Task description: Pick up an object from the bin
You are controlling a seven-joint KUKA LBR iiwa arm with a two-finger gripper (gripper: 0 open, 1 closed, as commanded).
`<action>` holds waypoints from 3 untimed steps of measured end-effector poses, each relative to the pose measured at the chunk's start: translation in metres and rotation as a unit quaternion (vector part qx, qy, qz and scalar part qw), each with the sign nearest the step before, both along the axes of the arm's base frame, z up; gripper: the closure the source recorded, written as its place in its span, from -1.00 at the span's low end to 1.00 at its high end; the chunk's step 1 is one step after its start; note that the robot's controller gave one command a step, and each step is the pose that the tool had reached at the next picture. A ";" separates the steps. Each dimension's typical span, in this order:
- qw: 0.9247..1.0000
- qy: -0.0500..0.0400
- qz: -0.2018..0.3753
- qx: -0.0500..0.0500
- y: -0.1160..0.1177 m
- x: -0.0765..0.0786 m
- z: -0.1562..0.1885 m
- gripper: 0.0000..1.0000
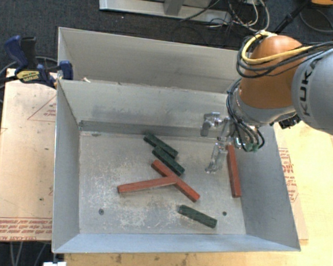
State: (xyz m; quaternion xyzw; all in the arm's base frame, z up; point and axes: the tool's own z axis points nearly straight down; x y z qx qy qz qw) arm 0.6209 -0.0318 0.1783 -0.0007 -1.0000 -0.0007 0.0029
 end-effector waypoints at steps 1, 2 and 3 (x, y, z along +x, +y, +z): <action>0.999 -0.002 0.033 0.000 0.073 0.011 -0.110 -1.00; 0.999 -0.012 0.031 0.001 0.072 0.017 -0.098 1.00; 1.000 -0.018 0.011 0.002 0.069 -0.005 -0.098 1.00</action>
Offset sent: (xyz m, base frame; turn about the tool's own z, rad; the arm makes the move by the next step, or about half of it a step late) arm 0.0106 0.0706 -0.1083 -0.0614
